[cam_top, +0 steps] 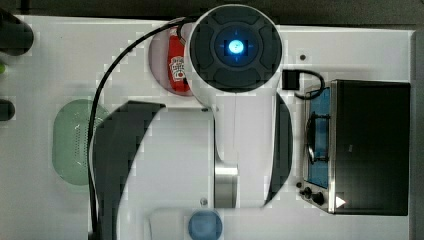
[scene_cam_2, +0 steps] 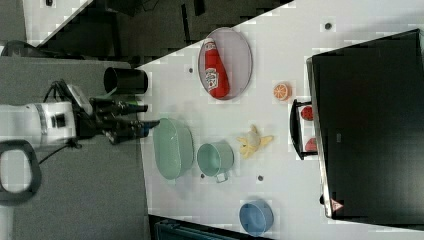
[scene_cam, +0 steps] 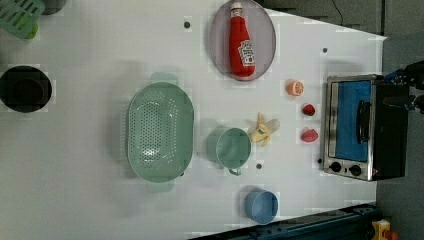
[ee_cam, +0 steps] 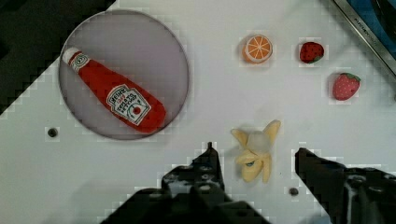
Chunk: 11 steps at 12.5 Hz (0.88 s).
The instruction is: Pick banana from table and place on oven.
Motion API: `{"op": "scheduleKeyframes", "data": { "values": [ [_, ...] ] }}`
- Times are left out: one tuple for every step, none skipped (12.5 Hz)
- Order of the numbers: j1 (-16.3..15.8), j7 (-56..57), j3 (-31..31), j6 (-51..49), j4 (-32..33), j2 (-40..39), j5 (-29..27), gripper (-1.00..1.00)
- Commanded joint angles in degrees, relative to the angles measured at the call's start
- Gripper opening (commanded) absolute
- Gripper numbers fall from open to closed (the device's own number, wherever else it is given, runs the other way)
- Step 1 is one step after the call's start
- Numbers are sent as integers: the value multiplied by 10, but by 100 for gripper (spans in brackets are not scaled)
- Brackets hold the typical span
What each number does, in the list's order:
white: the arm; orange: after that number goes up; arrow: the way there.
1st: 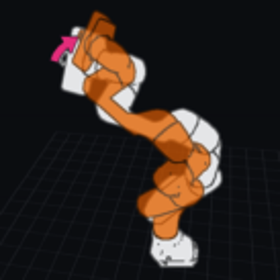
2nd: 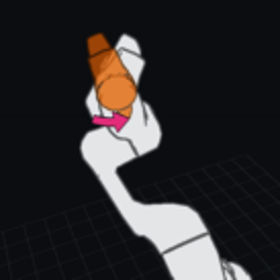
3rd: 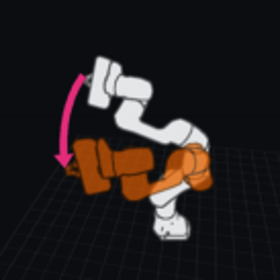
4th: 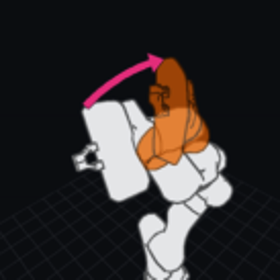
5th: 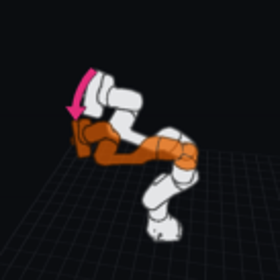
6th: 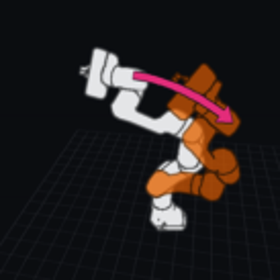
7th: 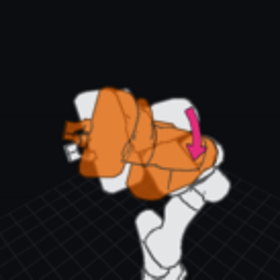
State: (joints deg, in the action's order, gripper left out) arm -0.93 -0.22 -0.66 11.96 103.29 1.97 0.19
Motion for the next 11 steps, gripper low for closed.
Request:
{"op": "scheduleKeyframes", "data": {
  "values": [
    [15,-90,-13,-65,157,228,-5,59],
    [15,-90,-14,-65,158,227,-5,81],
    [15,-90,-13,-65,159,227,-5,100],
    [15,-90,-13,-64,160,226,-5,100],
    [15,-90,-13,-57,164,224,-5,100],
    [15,-90,-13,-44,171,219,-5,100],
    [15,-90,-13,-28,183,212,-5,100],
    [15,-90,-13,-10,199,202,-5,100],
    [15,-90,-13,13,219,191,-5,100],
    [15,-90,-13,44,242,178,-5,100],
    [15,-90,-13,87,266,162,-5,100]
  ]
}}
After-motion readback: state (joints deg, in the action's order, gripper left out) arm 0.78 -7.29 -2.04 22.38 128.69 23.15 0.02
